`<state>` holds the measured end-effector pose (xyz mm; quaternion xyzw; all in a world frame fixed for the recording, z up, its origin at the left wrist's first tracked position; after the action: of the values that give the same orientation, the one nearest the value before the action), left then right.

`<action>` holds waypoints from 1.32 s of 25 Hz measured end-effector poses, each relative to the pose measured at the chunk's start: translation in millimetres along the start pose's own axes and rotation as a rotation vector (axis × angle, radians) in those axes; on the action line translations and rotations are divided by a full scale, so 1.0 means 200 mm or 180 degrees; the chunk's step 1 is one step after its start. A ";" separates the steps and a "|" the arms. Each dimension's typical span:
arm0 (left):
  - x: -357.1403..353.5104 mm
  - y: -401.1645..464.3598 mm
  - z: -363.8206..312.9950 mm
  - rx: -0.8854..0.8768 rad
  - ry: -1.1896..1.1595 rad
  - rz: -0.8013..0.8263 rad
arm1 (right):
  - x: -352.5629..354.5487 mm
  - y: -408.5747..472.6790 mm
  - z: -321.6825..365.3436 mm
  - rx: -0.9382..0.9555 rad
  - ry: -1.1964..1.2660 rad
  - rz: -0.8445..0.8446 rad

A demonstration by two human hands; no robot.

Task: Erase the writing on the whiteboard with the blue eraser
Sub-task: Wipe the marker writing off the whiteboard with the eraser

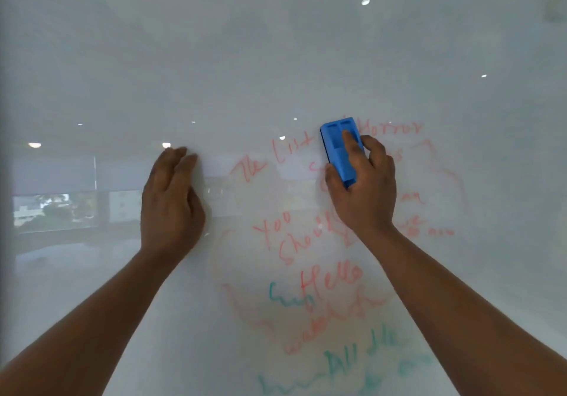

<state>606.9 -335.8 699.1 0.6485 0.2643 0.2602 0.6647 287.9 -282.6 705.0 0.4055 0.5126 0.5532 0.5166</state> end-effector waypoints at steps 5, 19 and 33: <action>-0.02 -0.09 0.04 -0.0143 -0.0066 -0.0407 | -0.12 -0.14 0.37 0.0758 0.0447 -0.0036; -0.03 -0.11 0.06 -0.0229 -0.0002 -0.0416 | -0.09 -0.02 0.35 0.0815 0.0393 -0.0393; -0.02 -0.12 0.05 -0.0343 0.0160 -0.0365 | -0.12 -0.05 0.63 0.0516 -0.0029 -0.0051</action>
<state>612.1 -346.3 675.6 0.5889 0.3033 0.2517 0.7056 415.0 -289.0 716.3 0.4444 0.5566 0.5039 0.4887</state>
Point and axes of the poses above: each hand's wrist, its own y-axis towards the middle knuckle, its own x-axis out of the back of the hand, z = x × y, the point moved 8 cm from there along y, towards the middle knuckle, and after that the axes turned 10 degrees about -y, right-handed, at the moved point
